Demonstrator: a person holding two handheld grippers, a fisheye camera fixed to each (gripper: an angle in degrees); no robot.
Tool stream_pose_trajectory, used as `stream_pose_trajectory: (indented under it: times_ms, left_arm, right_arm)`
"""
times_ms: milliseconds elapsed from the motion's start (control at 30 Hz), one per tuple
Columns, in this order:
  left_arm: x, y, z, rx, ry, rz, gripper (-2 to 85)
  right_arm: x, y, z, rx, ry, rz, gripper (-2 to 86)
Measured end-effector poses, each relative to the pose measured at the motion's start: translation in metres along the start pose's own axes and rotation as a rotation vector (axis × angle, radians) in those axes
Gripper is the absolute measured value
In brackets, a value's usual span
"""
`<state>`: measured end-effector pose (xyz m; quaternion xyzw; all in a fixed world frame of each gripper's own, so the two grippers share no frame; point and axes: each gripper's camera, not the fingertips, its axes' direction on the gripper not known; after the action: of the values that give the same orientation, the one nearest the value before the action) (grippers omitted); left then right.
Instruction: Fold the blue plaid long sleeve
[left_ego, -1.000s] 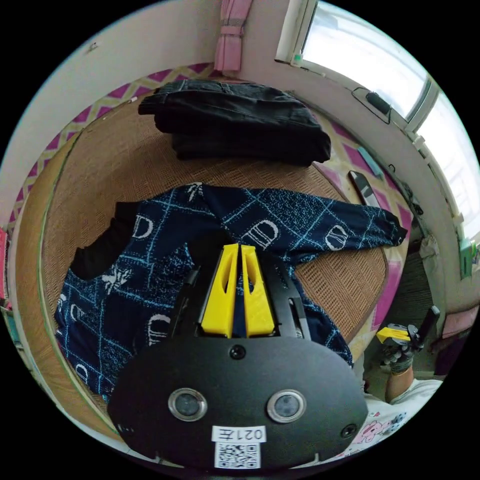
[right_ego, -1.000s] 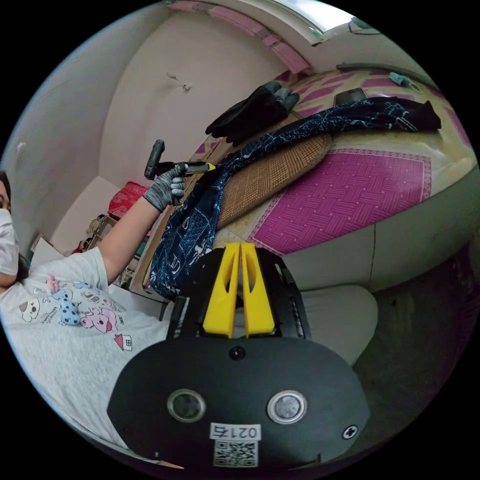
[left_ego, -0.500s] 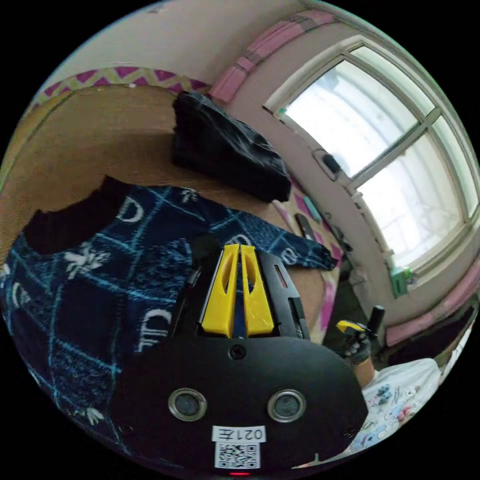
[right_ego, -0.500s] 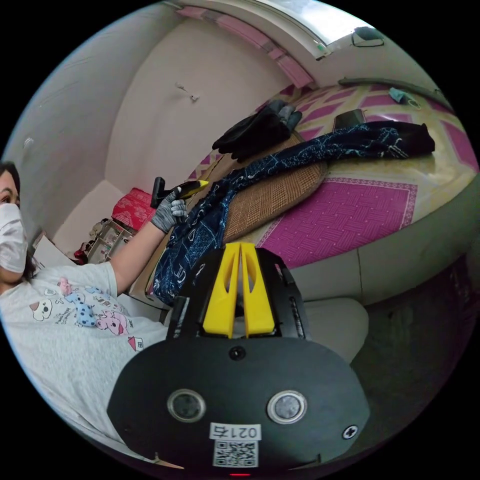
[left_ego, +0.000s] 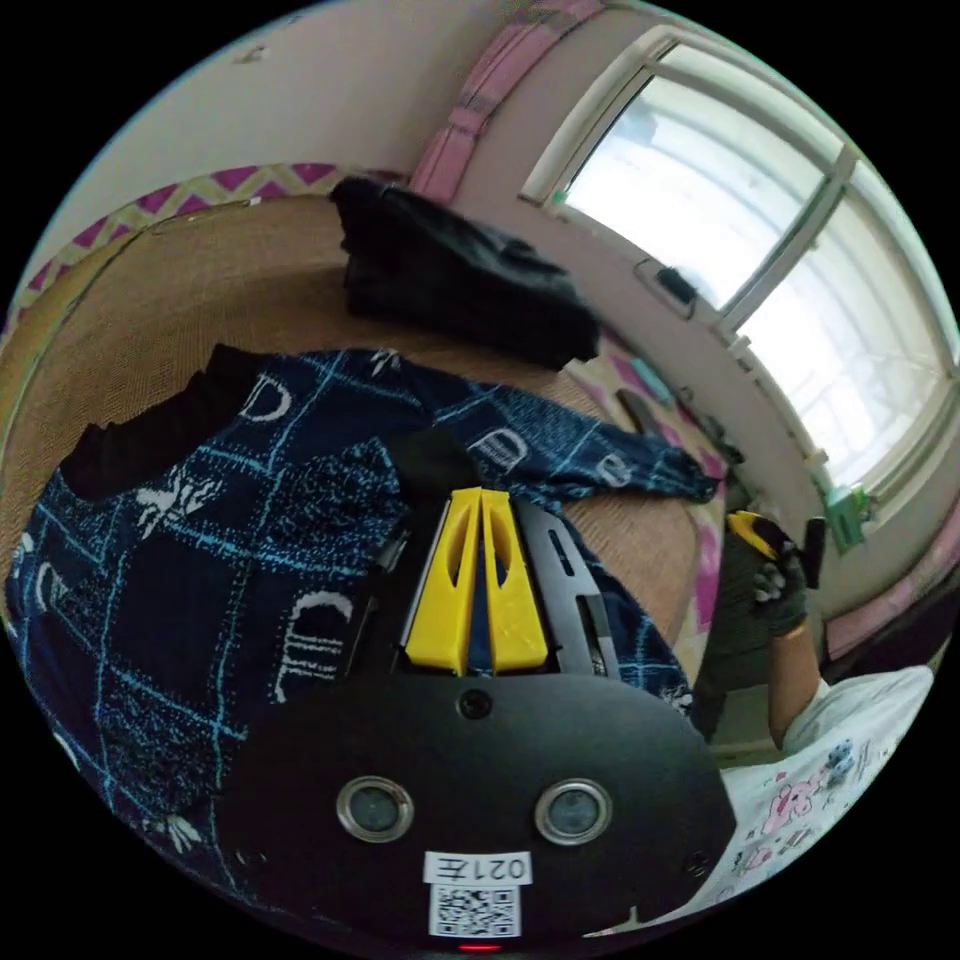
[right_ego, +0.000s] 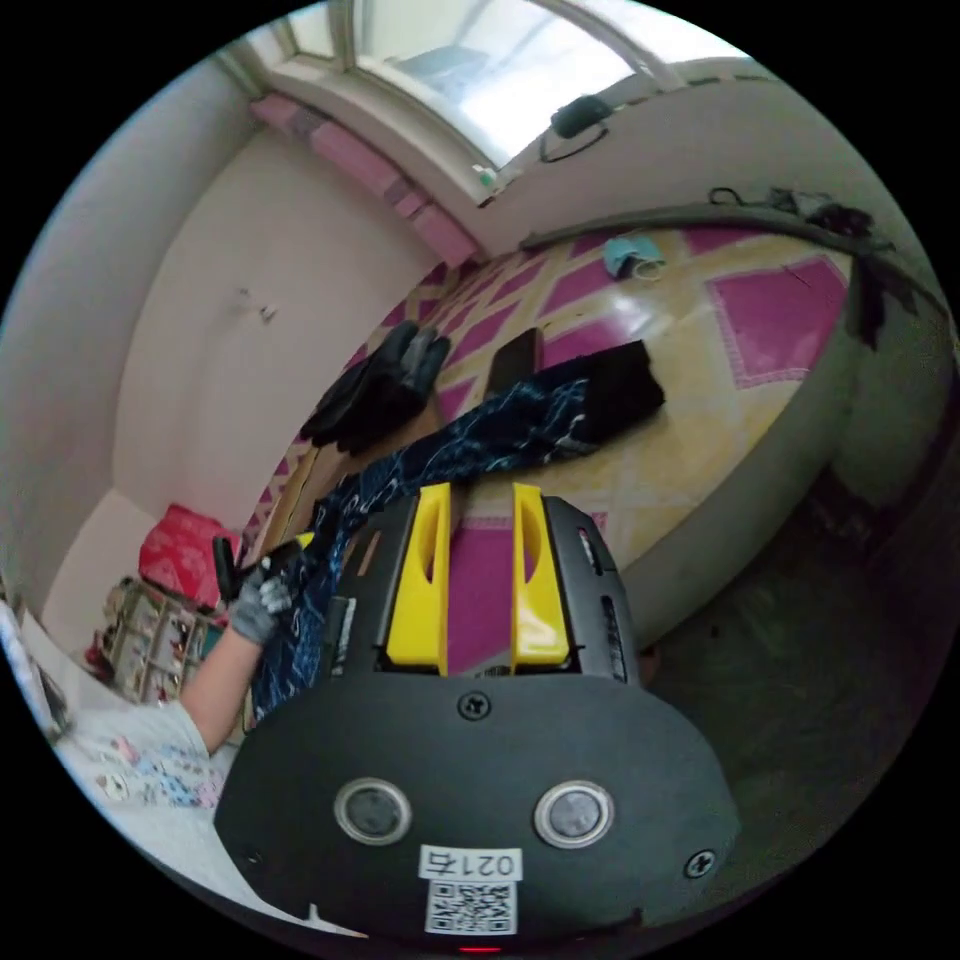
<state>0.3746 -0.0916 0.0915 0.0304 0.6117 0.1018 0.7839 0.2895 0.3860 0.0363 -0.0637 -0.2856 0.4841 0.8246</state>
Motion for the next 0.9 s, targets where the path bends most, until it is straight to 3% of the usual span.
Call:
stream_pose_trajectory:
  times_ms: [300, 533, 733, 900]
  left_arm:
    - [0.001, 0.060, -0.077, -0.082, 0.070, 0.059, -0.9]
    - [-0.021, 0.104, -0.157, -0.029, 0.122, -0.014, -0.9]
    - [-0.037, 0.136, -0.241, 0.045, 0.088, -0.042, -1.0]
    - [-0.047, 0.167, -0.316, 0.120, 0.037, -0.046, -1.0]
  right_arm:
    - [0.021, -0.026, 0.006, 0.146, 0.147, 0.315, 11.7]
    - [-0.005, -0.060, 0.040, 0.153, 0.191, 0.336, 6.9]
    - [-0.100, -0.074, 0.015, 0.232, 0.185, 0.139, 1.3]
    - [-0.301, -0.082, 0.000, 0.302, 0.133, -0.290, 0.8]
